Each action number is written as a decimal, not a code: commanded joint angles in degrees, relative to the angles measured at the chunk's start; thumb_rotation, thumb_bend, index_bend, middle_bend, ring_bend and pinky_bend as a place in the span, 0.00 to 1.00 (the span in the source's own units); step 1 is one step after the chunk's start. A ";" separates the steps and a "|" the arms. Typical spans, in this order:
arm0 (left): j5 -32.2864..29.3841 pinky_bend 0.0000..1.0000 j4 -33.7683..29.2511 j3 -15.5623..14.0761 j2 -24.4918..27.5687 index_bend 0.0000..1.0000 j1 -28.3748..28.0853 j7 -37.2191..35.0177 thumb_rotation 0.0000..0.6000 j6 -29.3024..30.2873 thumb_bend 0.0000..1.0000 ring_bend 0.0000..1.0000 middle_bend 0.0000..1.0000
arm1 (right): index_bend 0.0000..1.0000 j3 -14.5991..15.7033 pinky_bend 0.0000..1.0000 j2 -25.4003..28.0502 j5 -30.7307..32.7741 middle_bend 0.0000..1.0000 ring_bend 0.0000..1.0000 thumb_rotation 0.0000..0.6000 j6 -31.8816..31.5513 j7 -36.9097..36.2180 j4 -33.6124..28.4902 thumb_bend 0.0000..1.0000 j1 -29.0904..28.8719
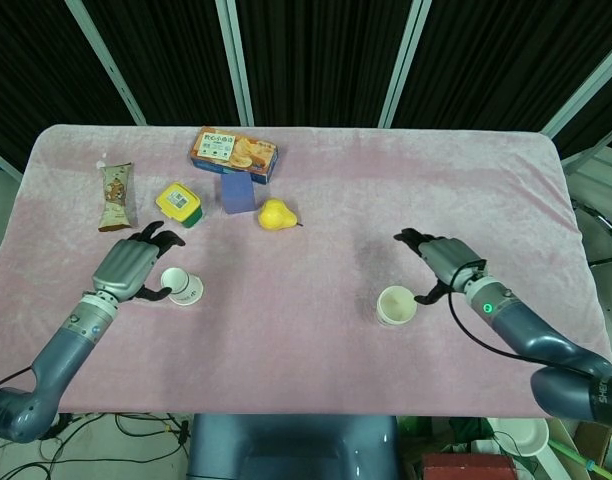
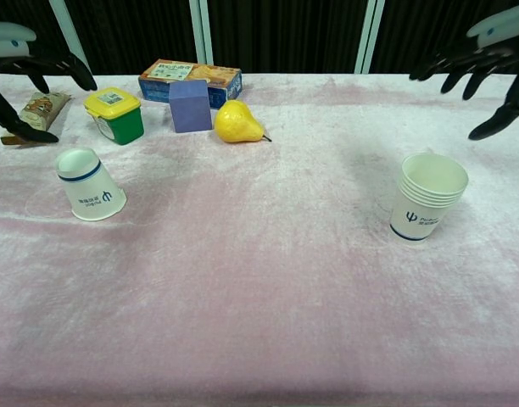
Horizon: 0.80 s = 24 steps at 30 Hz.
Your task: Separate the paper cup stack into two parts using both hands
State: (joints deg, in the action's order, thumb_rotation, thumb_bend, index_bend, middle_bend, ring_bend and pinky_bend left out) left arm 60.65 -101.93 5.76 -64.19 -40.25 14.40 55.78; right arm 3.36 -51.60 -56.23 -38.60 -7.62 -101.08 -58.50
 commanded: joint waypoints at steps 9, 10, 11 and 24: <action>20.18 0.21 -10.25 -8.40 6.99 0.20 19.14 0.57 1.00 27.40 0.22 0.00 0.17 | 0.00 4.91 0.18 -1.30 -21.33 0.00 0.10 1.00 -46.98 3.82 5.19 0.12 34.59; 21.90 0.20 -9.25 -9.91 7.16 0.20 21.68 -0.50 1.00 29.88 0.22 0.00 0.17 | 0.00 5.70 0.18 -2.21 -22.53 0.00 0.10 1.00 -49.21 3.84 6.54 0.12 37.10; 23.17 0.18 -8.26 -11.02 7.13 0.20 23.50 -1.29 1.00 31.59 0.22 0.00 0.16 | 0.00 6.09 0.18 -3.10 -23.49 0.00 0.10 1.00 -51.19 3.69 7.66 0.12 39.00; 28.08 0.11 4.73 -13.62 4.30 0.19 32.65 -11.74 1.00 37.39 0.22 0.00 0.14 | 0.00 4.89 0.18 -10.55 -27.01 0.00 0.08 1.00 -59.37 3.41 17.61 0.12 50.86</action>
State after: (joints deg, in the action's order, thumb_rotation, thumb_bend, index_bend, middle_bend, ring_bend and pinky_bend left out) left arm 88.26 -97.78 -7.81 -59.72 -7.91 3.27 93.20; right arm 8.56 -61.81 -82.83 -97.73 -3.88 -83.82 -8.02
